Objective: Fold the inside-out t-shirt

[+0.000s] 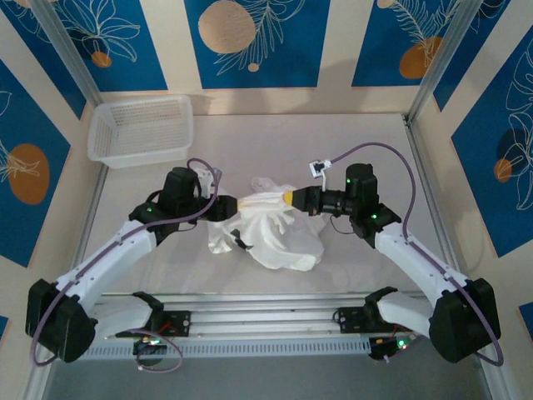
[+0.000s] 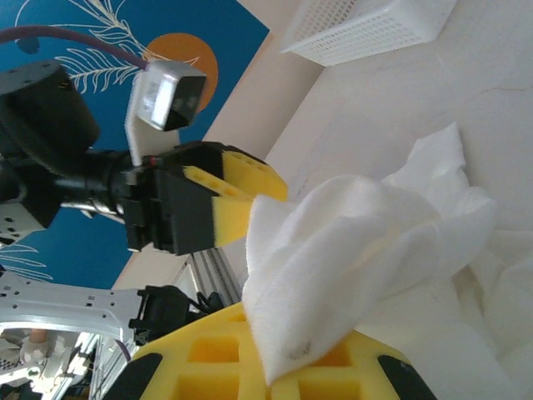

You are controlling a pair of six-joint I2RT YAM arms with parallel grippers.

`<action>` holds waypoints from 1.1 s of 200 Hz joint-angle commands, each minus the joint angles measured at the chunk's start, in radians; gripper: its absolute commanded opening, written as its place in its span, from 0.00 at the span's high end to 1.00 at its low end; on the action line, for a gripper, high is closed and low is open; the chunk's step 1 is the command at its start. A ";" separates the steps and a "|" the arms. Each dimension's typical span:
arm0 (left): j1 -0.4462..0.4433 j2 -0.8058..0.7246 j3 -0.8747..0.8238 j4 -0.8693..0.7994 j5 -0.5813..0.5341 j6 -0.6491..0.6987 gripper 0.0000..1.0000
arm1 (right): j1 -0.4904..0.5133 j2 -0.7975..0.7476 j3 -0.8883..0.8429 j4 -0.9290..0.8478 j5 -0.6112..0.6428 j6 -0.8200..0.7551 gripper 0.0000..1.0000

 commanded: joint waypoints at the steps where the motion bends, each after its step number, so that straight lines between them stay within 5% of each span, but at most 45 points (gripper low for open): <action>1: -0.066 -0.034 0.108 -0.082 -0.077 0.176 0.48 | 0.007 0.010 0.055 0.016 -0.051 0.011 0.96; 39: -0.185 0.097 0.217 -0.102 -0.123 0.275 0.30 | 0.059 0.039 0.103 -0.014 -0.098 -0.024 0.95; 82: -0.192 0.205 0.243 0.002 0.074 0.267 0.29 | 0.108 0.046 0.149 -0.071 -0.092 -0.069 0.94; 99: -0.190 0.205 0.230 0.023 0.071 0.246 0.50 | 0.106 0.046 0.147 -0.092 -0.080 -0.080 0.94; 116: -0.187 0.187 0.211 0.025 0.041 0.221 1.00 | 0.092 0.043 0.133 -0.093 -0.086 -0.085 0.94; 136: -0.157 0.125 0.151 0.111 0.139 0.155 1.00 | 0.039 0.042 0.099 -0.114 -0.083 -0.122 0.87; 147: -0.141 0.085 0.097 0.212 0.202 0.109 1.00 | -0.007 0.054 0.077 -0.150 -0.024 -0.123 0.76; 172: -0.135 0.078 0.051 0.268 0.211 0.074 1.00 | -0.082 0.074 0.076 -0.228 0.005 -0.098 0.63; 220: -0.135 0.132 0.045 0.290 0.225 0.042 1.00 | 0.017 -0.191 -0.005 -0.265 0.360 -0.157 0.53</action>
